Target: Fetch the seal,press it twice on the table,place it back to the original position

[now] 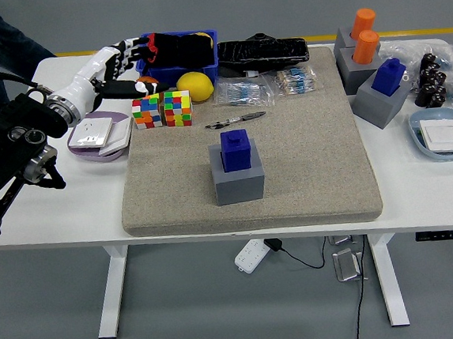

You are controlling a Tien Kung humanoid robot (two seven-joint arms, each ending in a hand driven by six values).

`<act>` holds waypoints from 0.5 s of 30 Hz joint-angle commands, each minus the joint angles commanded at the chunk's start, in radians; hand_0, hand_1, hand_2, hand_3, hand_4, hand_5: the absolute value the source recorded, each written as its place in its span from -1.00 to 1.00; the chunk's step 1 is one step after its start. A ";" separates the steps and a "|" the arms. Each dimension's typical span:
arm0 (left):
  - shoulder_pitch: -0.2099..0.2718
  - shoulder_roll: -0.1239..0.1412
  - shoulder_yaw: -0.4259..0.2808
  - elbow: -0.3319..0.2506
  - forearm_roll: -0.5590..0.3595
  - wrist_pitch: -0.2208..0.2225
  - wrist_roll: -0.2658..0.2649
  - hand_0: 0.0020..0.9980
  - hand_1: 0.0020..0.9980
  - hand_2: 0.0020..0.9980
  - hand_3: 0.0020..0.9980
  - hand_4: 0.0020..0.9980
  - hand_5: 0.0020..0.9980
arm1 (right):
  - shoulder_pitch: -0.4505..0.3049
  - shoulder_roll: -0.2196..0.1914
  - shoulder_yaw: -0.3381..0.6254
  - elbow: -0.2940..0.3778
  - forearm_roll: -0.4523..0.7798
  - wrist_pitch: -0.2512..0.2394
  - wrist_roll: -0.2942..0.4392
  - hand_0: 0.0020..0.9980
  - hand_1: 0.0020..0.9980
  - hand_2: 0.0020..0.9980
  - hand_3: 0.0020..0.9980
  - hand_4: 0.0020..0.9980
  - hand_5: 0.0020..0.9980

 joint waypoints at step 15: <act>-0.033 0.056 -0.018 0.238 -0.059 0.097 -0.082 1.00 0.98 0.89 0.89 0.78 -0.57 | -0.001 -0.004 0.018 -0.004 -0.009 -0.003 0.000 0.61 0.42 0.41 0.33 0.55 0.12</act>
